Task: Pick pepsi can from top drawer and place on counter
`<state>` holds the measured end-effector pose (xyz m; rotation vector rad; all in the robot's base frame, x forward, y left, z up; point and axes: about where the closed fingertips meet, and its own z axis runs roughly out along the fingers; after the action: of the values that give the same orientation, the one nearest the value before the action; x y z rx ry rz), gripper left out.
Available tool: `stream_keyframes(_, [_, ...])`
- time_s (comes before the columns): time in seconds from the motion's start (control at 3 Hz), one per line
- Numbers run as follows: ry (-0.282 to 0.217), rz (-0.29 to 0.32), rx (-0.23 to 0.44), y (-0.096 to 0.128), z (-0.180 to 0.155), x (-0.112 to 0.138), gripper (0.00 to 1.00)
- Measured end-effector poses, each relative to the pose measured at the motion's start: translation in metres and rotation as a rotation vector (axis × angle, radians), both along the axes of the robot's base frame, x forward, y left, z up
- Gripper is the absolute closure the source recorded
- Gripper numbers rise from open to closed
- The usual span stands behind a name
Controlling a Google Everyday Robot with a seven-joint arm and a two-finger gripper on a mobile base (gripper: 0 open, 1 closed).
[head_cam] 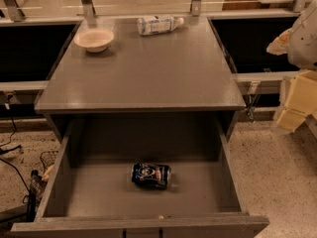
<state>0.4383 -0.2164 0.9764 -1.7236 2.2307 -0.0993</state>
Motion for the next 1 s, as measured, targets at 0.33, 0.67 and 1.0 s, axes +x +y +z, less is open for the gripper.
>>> stream_keyframes(0.33, [0.000, 0.000, 0.000, 0.000, 0.000, 0.000, 0.00])
stream_keyframes(0.67, [0.042, 0.008, 0.040, 0.004, -0.025, 0.009, 0.00])
stream_keyframes(1.0, [0.137, 0.052, 0.094, 0.012, -0.075, 0.019, 0.00])
